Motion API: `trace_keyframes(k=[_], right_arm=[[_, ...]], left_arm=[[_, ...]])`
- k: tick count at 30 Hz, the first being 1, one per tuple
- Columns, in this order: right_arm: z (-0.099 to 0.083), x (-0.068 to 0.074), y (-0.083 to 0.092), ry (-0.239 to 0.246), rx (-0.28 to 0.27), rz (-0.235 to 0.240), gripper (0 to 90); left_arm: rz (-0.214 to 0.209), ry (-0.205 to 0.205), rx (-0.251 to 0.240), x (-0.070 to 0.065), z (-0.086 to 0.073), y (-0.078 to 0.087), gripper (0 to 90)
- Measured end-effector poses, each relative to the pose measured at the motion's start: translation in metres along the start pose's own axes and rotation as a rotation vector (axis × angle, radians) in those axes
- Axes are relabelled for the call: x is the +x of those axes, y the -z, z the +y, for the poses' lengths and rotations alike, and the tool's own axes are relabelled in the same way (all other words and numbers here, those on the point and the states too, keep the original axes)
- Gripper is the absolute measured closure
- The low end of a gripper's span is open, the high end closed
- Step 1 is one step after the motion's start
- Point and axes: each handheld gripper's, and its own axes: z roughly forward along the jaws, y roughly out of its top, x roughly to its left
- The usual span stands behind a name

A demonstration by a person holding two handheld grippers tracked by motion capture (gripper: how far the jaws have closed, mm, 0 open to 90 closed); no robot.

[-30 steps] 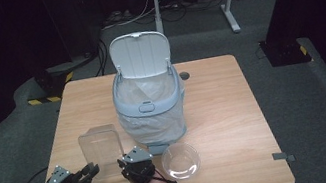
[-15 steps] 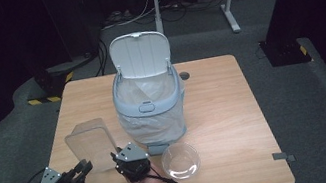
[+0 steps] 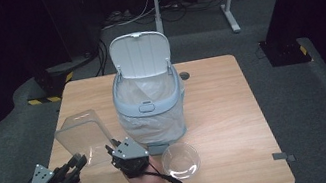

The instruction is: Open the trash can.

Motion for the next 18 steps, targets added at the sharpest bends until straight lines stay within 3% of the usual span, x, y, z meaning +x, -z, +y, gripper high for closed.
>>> trace_keyframes(k=[18], right_arm=[[0.036,-0.006,0.013,0.037,-0.088,0.006,73.6]], left_arm=[[0.015,-0.038,-0.069,-0.01,0.037,0.007,71.4]])
